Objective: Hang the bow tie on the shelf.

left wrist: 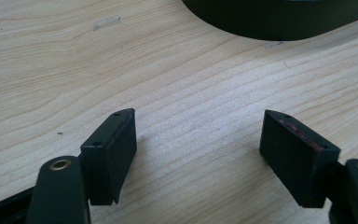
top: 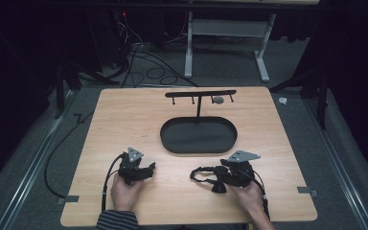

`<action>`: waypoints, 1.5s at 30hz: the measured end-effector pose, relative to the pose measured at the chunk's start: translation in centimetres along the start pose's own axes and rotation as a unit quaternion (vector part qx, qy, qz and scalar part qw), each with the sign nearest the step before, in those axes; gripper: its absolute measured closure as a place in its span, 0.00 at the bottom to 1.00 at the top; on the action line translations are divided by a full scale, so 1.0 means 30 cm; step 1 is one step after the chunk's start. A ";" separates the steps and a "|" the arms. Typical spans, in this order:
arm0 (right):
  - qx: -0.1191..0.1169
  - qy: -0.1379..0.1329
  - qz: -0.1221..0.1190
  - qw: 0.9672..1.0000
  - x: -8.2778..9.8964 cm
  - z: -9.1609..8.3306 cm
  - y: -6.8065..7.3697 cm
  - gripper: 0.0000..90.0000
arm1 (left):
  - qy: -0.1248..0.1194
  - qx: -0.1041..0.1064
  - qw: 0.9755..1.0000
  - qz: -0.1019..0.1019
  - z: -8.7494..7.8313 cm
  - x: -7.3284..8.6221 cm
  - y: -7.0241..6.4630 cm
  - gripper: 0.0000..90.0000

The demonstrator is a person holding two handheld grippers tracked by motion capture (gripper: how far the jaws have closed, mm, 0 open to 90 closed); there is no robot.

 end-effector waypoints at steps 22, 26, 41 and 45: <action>-0.033 0.039 -0.017 0.999 -0.011 0.127 0.049 0.57 | 0.000 0.000 1.000 0.000 0.000 0.000 0.000 0.31; -0.034 0.045 -0.019 0.998 -0.007 0.136 0.051 0.60 | 0.000 0.000 1.000 0.000 0.000 0.000 0.000 0.31; -0.036 0.057 -0.054 0.996 -0.001 0.139 0.067 0.91 | 0.000 0.000 1.000 0.000 0.000 0.000 0.000 0.31; -0.036 0.049 -0.053 0.997 -0.002 0.129 0.067 0.93 | 0.000 0.000 1.000 0.000 0.000 0.000 0.000 0.31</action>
Point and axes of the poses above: each handheld gripper's, and its own axes: z roughly forward along the jaws, x roughly out of its underside, y roughly to its left, the point moved 6 cm from there along z, roughly forward along the jaws, and after that the axes turned 11 degrees about -z, right-handed, at the moved point
